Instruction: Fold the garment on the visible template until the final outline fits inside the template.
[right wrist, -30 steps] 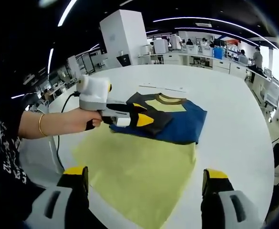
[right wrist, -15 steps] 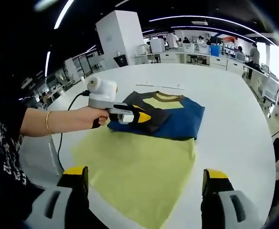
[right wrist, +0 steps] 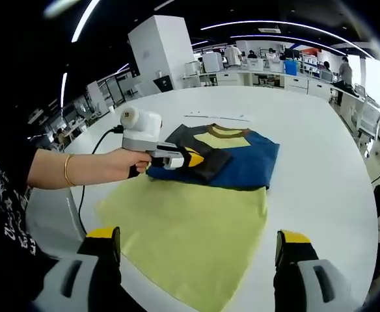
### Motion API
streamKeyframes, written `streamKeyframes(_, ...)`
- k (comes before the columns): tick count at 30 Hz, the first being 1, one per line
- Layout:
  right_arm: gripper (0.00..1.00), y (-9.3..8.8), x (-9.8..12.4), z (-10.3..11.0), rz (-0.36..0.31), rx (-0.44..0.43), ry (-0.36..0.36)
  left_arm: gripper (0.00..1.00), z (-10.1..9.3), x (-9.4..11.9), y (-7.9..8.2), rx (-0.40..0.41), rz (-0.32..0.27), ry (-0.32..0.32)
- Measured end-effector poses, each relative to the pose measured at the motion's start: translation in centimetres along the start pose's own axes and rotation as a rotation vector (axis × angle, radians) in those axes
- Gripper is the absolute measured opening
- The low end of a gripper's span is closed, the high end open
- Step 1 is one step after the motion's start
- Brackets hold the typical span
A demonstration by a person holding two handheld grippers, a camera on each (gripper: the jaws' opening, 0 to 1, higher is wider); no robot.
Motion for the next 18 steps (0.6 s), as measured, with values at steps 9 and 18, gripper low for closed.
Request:
streamKeyframes(9, 0.99, 0.0, 0.2, 0.0, -0.001, 0.004, -0.002, 0.00, -1.2, 0.5, 1.7, -0.038, -0.044, -0.044)
streamKeyframes(18, 0.99, 0.3, 0.6, 0.4, -0.029, 0.030, 0.012, 0.00, -3.8, 0.8, 4.0, -0.051, -0.107, -0.157)
Point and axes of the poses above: the point that each gripper's makers call its tool centre point, and the gripper's own axes: x roughly backward along the fingers, z roughly to its left, y roughly out of its top, the point moved 10 cm from there along x, roughly backward along the fingers, and after that the axes turned 2 degrees about -x, right-handed, at the moved point
